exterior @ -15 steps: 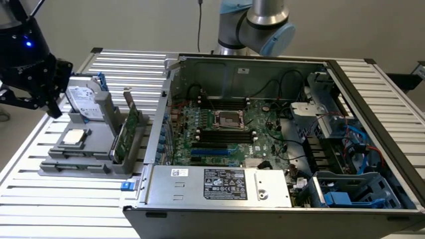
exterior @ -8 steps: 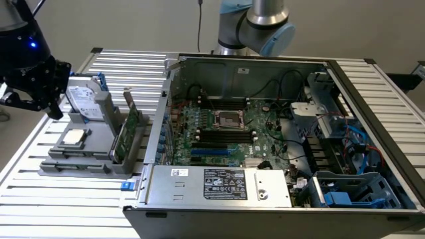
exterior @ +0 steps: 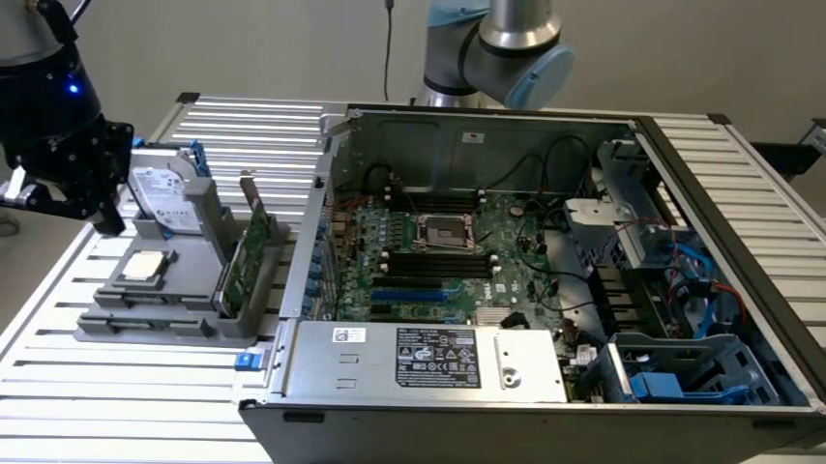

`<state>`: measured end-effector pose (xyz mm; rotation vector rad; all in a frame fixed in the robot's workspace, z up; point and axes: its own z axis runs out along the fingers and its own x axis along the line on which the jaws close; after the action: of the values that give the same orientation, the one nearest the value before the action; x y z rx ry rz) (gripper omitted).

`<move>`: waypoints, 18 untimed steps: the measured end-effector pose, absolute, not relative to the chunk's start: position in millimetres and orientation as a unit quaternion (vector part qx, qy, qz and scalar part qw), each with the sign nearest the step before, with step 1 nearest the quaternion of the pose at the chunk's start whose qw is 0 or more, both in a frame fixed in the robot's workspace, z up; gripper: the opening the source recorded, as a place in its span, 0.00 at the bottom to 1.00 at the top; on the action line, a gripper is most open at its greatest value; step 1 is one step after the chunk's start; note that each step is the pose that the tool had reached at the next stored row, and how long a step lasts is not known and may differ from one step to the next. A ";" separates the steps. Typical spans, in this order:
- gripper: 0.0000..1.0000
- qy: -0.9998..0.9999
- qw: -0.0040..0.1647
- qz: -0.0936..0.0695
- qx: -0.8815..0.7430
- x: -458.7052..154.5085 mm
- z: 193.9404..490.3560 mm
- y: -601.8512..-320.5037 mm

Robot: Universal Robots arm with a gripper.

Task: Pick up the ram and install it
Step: 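Pick up the ram and move it above insertion slot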

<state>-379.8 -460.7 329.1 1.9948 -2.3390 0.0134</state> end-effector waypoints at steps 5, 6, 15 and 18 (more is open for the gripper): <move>0.11 -0.730 0.033 0.006 0.683 -379.8 326.2 -460.7; 0.11 -0.724 0.033 0.006 0.689 -379.8 325.6 -460.7; 0.36 -0.704 0.032 0.008 0.710 -384.0 316.8 -461.6; 0.36 -0.702 0.032 0.008 0.711 -386.7 311.4 -462.4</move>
<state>-386.7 -462.4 311.4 2.1900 -2.1609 0.0246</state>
